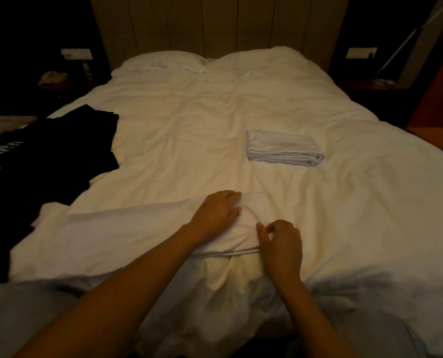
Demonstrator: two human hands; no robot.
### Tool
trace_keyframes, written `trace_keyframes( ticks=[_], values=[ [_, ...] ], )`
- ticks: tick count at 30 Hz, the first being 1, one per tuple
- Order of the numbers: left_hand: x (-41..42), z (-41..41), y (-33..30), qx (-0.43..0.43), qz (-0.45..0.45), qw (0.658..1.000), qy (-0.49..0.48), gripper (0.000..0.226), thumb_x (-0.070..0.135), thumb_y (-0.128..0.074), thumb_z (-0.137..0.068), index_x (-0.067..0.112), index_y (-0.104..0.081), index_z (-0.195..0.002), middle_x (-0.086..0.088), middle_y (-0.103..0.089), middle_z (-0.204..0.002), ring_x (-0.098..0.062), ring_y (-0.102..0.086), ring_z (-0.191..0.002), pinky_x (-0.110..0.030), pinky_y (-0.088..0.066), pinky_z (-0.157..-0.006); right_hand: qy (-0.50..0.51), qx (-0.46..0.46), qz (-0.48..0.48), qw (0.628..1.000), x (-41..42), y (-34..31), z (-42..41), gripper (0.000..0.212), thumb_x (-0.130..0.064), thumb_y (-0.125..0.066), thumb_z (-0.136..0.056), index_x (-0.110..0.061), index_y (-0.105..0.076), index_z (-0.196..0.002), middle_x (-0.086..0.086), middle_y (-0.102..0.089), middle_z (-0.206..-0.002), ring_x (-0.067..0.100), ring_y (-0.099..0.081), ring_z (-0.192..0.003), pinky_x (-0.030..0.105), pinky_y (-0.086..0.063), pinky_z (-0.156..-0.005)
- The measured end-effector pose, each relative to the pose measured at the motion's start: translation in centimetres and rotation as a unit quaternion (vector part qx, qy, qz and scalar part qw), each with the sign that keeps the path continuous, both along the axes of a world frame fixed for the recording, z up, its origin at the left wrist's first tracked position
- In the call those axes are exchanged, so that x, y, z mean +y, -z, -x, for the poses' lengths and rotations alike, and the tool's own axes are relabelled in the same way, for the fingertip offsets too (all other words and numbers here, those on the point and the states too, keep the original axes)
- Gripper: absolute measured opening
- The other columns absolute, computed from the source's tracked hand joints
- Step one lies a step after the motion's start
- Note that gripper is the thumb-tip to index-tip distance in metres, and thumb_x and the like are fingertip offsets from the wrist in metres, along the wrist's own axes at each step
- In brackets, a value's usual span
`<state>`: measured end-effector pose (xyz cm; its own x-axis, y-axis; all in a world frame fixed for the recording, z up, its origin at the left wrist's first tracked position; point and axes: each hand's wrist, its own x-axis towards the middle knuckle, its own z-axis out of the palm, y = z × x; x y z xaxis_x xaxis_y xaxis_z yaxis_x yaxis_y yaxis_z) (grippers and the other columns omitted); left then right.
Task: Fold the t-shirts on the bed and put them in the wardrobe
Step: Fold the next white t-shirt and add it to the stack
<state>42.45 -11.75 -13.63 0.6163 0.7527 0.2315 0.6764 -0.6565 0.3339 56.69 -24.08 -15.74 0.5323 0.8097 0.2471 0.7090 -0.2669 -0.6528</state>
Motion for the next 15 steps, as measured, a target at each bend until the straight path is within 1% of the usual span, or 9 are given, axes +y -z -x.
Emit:
trace_keyframes(
  ticks=[2, 3, 4, 5, 6, 8, 11, 13, 15],
  values=[
    [1.1, -1.9, -0.2, 0.0, 0.038, 0.999, -0.036, 0.047, 0.034, -0.042, -0.103, 0.009, -0.046, -0.143, -0.013, -0.05, -0.143, -0.03, -0.049, -0.127, -0.034, -0.033, -0.107, 0.005, 0.039, 0.03, 0.999, 0.4, -0.6, -0.1, 0.044, -0.052, -0.045, -0.097, -0.016, -0.055, -0.119, 0.008, -0.063, -0.116, 0.026, -0.058, -0.105, 0.038, -0.047, -0.092],
    [1.6, -2.7, -0.2, -0.003, 0.06, 0.997, -0.058, 0.046, 0.036, -0.041, -0.103, 0.01, -0.049, -0.14, -0.013, -0.053, -0.139, -0.031, -0.051, -0.124, -0.035, -0.035, -0.105, -0.004, 0.065, 0.05, 0.997, 0.7, -0.9, -0.2, 0.051, -0.051, -0.045, -0.098, -0.014, -0.047, -0.134, 0.01, -0.059, -0.128, 0.028, -0.057, -0.114, 0.039, -0.045, -0.097],
    [2.1, -3.5, -0.2, -0.007, 0.071, 0.994, -0.08, 0.043, 0.039, -0.04, -0.102, 0.012, -0.056, -0.132, -0.012, -0.057, -0.131, -0.031, -0.054, -0.119, -0.037, -0.039, -0.101, -0.018, 0.086, 0.07, 0.994, 0.9, -1.2, -0.3, 0.059, -0.049, -0.044, -0.099, -0.012, -0.036, -0.144, 0.012, -0.052, -0.139, 0.03, -0.053, -0.122, 0.038, -0.041, -0.101],
    [2.5, -4.2, -0.3, -0.007, 0.073, 0.993, -0.097, 0.041, 0.042, -0.041, -0.101, 0.014, -0.062, -0.12, -0.01, -0.061, -0.12, -0.03, -0.057, -0.111, -0.038, -0.042, -0.095, -0.032, 0.099, 0.093, 0.99, 1.2, -1.4, -0.4, 0.063, -0.048, -0.043, -0.1, -0.01, -0.029, -0.149, 0.013, -0.046, -0.145, 0.03, -0.05, -0.128, 0.037, -0.038, -0.105],
    [2.7, -4.9, -0.3, -0.004, 0.072, 0.991, -0.109, 0.04, 0.045, -0.042, -0.099, 0.014, -0.066, -0.108, -0.008, -0.064, -0.11, -0.027, -0.06, -0.103, -0.039, -0.043, -0.089, -0.044, 0.104, 0.114, 0.987, 1.5, -1.6, -0.6, 0.064, -0.047, -0.041, -0.101, -0.009, -0.026, -0.15, 0.013, -0.044, -0.148, 0.03, -0.047, -0.131, 0.036, -0.036, -0.106],
    [3.1, -6.0, -0.5, -0.009, 0.09, 0.988, -0.122, 0.039, 0.046, -0.046, -0.096, 0.015, -0.069, -0.097, -0.003, -0.066, -0.098, -0.023, -0.061, -0.093, -0.036, -0.04, -0.082, -0.061, 0.111, 0.148, 0.981, 1.8, -1.7, -1.1, 0.06, -0.047, -0.039, -0.102, -0.011, -0.031, -0.149, 0.012, -0.045, -0.148, 0.028, -0.046, -0.132, 0.035, -0.035, -0.108],
    [3.5, -7.2, -1.1, -0.086, 0.157, 0.975, -0.129, 0.023, 0.036, -0.059, -0.093, 0.018, -0.065, -0.08, 0.002, -0.064, -0.082, -0.022, -0.063, -0.087, -0.032, -0.041, -0.076, -0.061, 0.121, 0.148, 0.98, 1.8, -1.7, -1.9, 0.053, -0.042, -0.045, -0.101, -0.015, -0.039, -0.147, 0.007, -0.047, -0.147, 0.025, -0.046, -0.132, 0.034, -0.035, -0.108],
    [3.6, -7.6, -1.5, -0.132, 0.166, 0.97, -0.121, 0.019, 0.032, -0.064, -0.091, 0.018, -0.067, -0.077, 0.001, -0.066, -0.078, -0.023, -0.066, -0.085, -0.032, -0.046, -0.075, -0.045, 0.119, 0.131, 0.983, 1.6, -1.8, -2.3, 0.051, -0.041, -0.049, -0.1, -0.017, -0.043, -0.144, 0.005, -0.05, -0.144, 0.024, -0.049, -0.128, 0.034, -0.038, -0.105],
    [3.4, -7.4, -1.4, -0.131, 0.166, 0.971, -0.11, 0.015, 0.032, -0.065, -0.09, 0.019, -0.071, -0.085, 0.001, -0.069, -0.086, -0.021, -0.066, -0.089, -0.035, -0.049, -0.083, -0.026, 0.104, 0.121, 0.987, 1.2, -1.8, -2.2, 0.051, -0.043, -0.052, -0.098, -0.019, -0.046, -0.142, 0.004, -0.054, -0.138, 0.023, -0.054, -0.122, 0.035, -0.042, -0.1]
  ],
)
